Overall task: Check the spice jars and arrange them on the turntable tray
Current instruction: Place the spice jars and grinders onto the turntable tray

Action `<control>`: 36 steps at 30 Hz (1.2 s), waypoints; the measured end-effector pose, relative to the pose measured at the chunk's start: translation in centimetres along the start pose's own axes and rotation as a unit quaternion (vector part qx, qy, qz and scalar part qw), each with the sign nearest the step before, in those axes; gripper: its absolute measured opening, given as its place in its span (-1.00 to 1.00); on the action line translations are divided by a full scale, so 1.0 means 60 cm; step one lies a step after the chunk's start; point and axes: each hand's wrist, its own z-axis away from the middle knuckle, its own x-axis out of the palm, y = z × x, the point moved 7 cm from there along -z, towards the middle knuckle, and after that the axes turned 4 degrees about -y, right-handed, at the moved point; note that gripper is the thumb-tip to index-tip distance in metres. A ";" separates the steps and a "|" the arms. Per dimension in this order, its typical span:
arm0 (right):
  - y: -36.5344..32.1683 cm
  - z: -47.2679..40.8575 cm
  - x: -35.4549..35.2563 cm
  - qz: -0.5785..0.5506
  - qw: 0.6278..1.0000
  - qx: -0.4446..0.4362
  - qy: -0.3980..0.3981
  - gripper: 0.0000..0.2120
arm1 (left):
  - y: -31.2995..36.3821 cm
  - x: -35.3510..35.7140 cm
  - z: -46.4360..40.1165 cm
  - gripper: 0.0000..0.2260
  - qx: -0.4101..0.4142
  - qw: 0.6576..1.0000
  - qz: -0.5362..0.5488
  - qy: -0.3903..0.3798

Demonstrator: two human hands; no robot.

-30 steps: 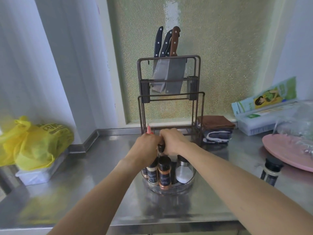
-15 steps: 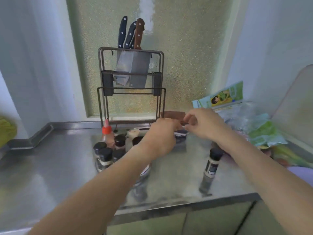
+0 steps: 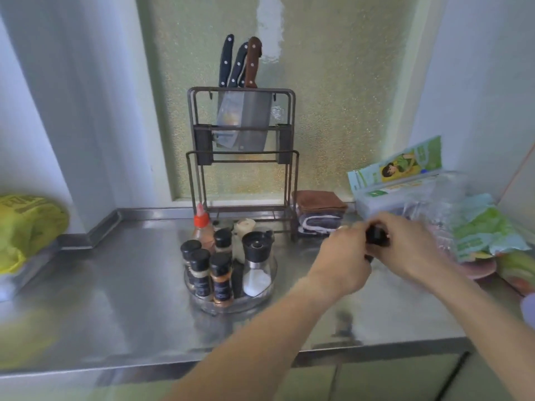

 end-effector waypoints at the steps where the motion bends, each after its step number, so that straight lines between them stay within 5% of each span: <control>1: -0.038 -0.002 -0.026 -0.035 0.999 -0.018 0.024 -0.67 | -0.002 -0.045 0.004 -0.51 0.015 0.999 -0.023 0.032; 6: -0.247 -0.054 -0.075 -0.124 0.984 -0.120 0.032 -0.58 | -0.064 -0.269 0.032 -0.45 0.013 0.980 -0.148 0.131; 12: -0.405 -0.105 0.011 -0.049 0.985 -0.159 -0.048 -0.77 | -0.179 -0.341 0.064 -0.37 -0.046 0.962 -0.256 0.089; 18: -0.424 -0.109 0.073 0.024 0.986 -0.158 -0.044 -0.86 | -0.234 -0.293 0.081 -0.54 -0.035 0.959 -0.276 0.054; 27: -0.408 -0.119 0.067 0.046 0.988 -0.136 -0.065 -0.64 | -0.223 -0.289 0.074 -0.58 -0.019 0.960 -0.274 0.062; 31: -0.404 -0.123 0.059 0.055 0.988 -0.127 -0.061 -0.72 | -0.225 -0.287 0.073 -0.49 -0.023 0.958 -0.278 0.065; 36: -0.412 -0.101 0.100 0.085 0.984 -0.126 -0.097 -0.78 | -0.251 -0.270 0.077 -0.63 -0.058 0.964 -0.260 0.022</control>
